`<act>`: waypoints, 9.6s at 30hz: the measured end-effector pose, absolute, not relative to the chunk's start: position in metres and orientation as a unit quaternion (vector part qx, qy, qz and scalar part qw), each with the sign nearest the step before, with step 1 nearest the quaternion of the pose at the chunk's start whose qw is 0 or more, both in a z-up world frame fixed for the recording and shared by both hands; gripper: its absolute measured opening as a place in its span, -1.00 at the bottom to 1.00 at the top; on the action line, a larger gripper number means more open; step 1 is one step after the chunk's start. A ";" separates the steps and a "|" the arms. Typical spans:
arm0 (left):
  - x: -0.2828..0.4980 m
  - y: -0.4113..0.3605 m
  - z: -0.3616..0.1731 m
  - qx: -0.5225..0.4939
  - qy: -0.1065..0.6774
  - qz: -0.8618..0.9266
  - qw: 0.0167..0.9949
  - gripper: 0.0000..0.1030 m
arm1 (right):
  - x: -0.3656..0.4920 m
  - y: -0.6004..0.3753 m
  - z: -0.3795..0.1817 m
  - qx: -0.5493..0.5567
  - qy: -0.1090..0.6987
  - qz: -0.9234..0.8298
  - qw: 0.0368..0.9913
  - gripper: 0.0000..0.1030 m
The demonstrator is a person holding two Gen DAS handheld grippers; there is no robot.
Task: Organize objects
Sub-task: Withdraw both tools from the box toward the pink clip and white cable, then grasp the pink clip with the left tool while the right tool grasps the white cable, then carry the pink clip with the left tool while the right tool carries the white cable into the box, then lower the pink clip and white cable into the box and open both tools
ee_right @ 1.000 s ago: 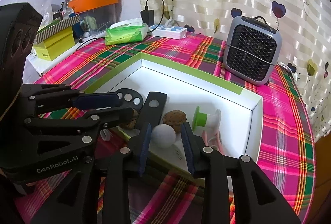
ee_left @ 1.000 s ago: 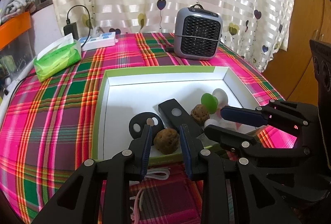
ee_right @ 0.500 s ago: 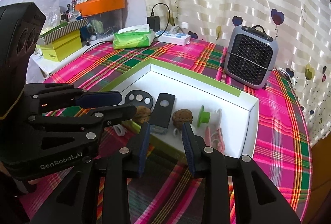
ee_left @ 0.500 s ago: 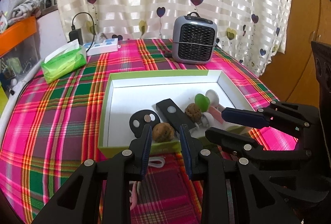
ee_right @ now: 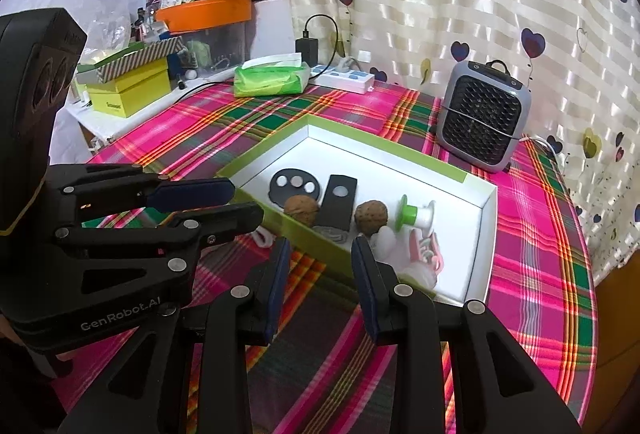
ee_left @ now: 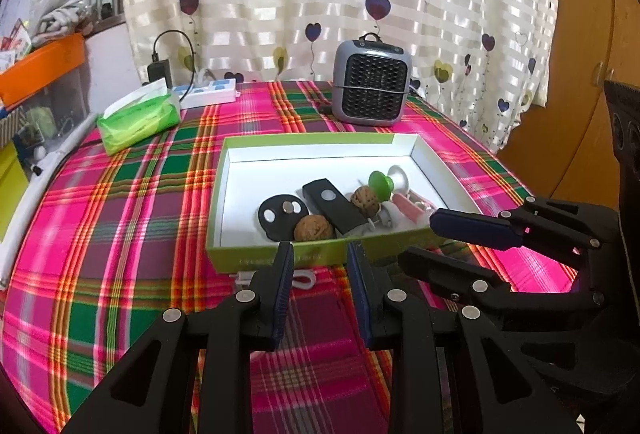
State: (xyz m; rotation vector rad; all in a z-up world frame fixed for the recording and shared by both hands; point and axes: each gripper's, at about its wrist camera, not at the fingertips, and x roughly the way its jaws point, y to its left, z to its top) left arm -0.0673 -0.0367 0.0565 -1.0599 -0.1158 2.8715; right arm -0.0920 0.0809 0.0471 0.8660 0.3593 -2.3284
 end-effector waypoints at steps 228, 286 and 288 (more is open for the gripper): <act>-0.096 -0.034 0.059 -0.352 -0.049 0.934 0.042 -0.58 | -0.113 0.088 0.045 0.336 0.088 -0.877 0.332 -0.65; -0.154 -0.028 0.043 -0.377 -0.035 0.925 0.026 -0.49 | -0.167 0.093 0.029 0.375 0.087 -0.890 0.246 -0.47; -0.151 -0.028 0.044 -0.376 -0.036 0.926 0.026 -0.48 | -0.164 0.093 0.030 0.373 0.087 -0.891 0.245 -0.46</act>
